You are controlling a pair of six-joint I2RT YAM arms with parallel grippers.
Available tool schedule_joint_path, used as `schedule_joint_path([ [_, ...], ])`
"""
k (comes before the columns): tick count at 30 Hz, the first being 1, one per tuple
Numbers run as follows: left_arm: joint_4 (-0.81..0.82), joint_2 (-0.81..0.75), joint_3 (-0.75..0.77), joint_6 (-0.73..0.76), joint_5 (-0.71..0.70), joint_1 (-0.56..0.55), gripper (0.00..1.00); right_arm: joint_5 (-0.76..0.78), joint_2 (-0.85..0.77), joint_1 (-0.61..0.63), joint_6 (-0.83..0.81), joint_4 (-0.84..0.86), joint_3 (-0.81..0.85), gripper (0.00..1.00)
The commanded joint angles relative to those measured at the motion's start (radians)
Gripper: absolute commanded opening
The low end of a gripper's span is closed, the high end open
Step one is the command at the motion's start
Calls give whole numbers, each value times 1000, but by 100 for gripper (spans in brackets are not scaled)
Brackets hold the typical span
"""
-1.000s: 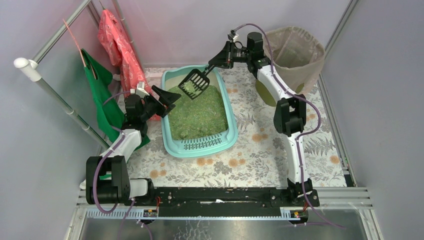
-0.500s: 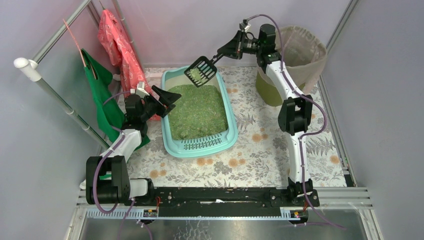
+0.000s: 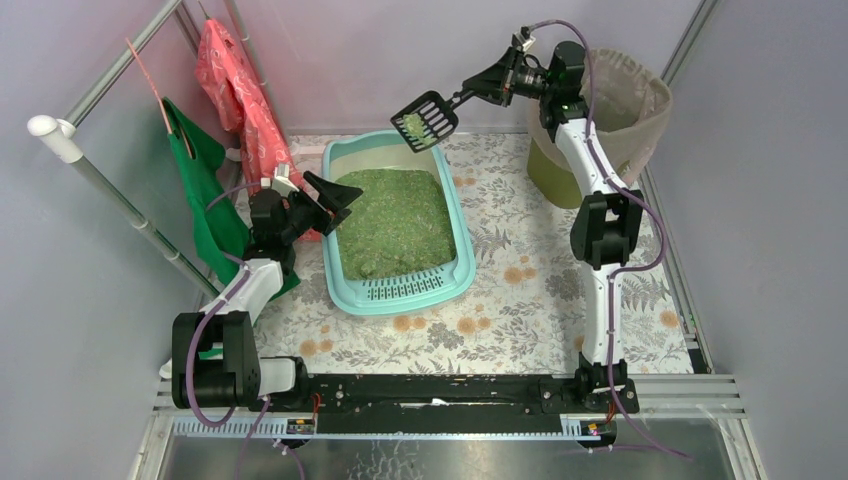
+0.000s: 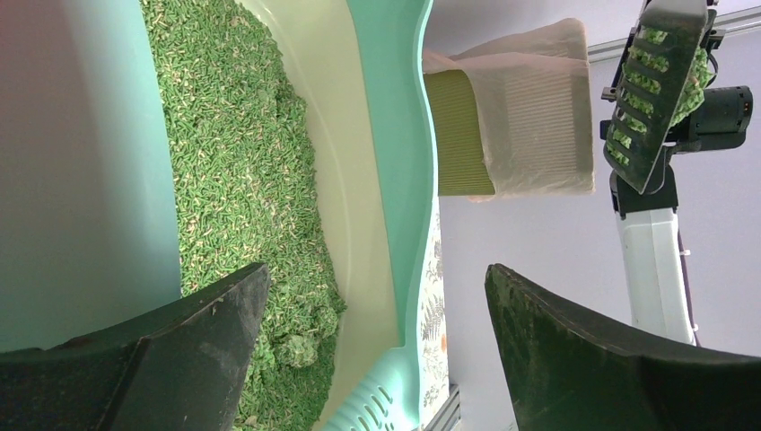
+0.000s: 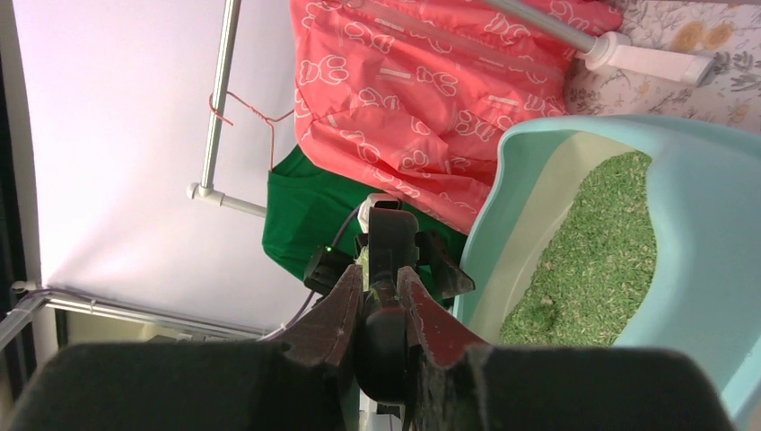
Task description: Clean the litter box
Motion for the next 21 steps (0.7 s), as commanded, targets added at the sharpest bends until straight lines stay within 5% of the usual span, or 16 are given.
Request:
schedule_joint_path([
  [1,-1,23,-32,14,-2,0,99,-30,-97,45,75,146,-40,0],
  [11,4,21,-34,11,1,0,99,-37,-56,86,36,26,139,0],
  [21,19,15,-37,-1,11,0,99,-29,-138,-54,-3,-55,143,0],
])
